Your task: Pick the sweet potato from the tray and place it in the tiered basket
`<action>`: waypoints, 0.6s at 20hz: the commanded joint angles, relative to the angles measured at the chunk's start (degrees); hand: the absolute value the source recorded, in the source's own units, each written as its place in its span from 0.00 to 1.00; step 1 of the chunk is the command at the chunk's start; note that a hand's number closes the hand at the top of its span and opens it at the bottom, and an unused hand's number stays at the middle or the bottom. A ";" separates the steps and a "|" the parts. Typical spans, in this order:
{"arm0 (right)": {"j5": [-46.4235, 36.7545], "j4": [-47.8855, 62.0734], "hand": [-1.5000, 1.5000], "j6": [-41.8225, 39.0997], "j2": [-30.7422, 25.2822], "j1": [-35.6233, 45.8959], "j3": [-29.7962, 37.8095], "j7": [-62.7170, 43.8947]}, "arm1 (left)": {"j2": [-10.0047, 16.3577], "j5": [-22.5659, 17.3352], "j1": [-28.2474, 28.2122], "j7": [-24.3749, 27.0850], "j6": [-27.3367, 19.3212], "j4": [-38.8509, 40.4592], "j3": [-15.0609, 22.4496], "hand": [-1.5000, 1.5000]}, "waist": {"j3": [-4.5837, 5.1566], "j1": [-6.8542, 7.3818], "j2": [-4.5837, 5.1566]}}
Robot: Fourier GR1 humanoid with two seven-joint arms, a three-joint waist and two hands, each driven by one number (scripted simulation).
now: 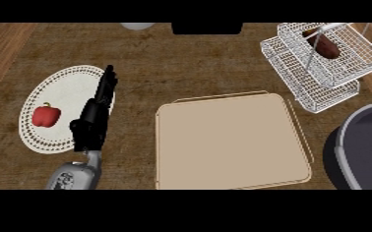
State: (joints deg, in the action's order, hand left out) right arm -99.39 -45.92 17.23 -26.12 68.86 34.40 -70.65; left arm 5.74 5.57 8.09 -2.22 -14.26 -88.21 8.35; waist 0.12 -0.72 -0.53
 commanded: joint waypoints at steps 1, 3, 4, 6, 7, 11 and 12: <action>-3.72 -9.26 0.00 6.59 2.36 -1.38 3.22 -14.53 | -0.45 0.43 -0.85 -0.01 -1.22 0.04 -0.33 0.50 | 0.02 -1.38 -0.79; -6.09 -14.79 0.00 7.49 6.21 -2.11 3.09 -14.53 | 0.22 -0.15 -1.59 0.19 -0.49 0.33 -0.83 0.50 | 0.11 -1.55 -1.29; -6.14 -17.62 0.00 7.18 7.02 -2.55 3.96 -14.53 | 0.99 -0.17 -0.85 -0.66 -0.74 -0.60 -1.80 0.50 | 0.03 -1.88 -1.65; -8.38 -22.80 0.00 5.67 11.85 -4.64 3.55 -13.78 | 0.88 -0.31 -1.36 -0.97 -0.41 0.16 -1.56 0.50 | 0.10 -2.81 -1.95; -9.22 -25.27 0.00 6.31 13.94 -6.71 4.35 -13.72 | 0.76 -0.40 -1.68 -0.39 -0.58 0.38 -1.75 0.50 | 0.08 -3.10 -1.82; -11.91 -36.20 0.00 5.09 23.53 -8.97 4.26 -11.17 | 0.63 -0.08 -2.76 -0.40 -1.06 0.40 -1.74 0.50 | 0.11 -3.30 -2.45; -12.10 -39.15 0.00 4.84 25.53 -11.46 5.02 -9.92 | 0.95 -0.55 -1.89 -1.05 -0.83 0.03 -2.30 0.50 | 0.01 -4.33 -2.58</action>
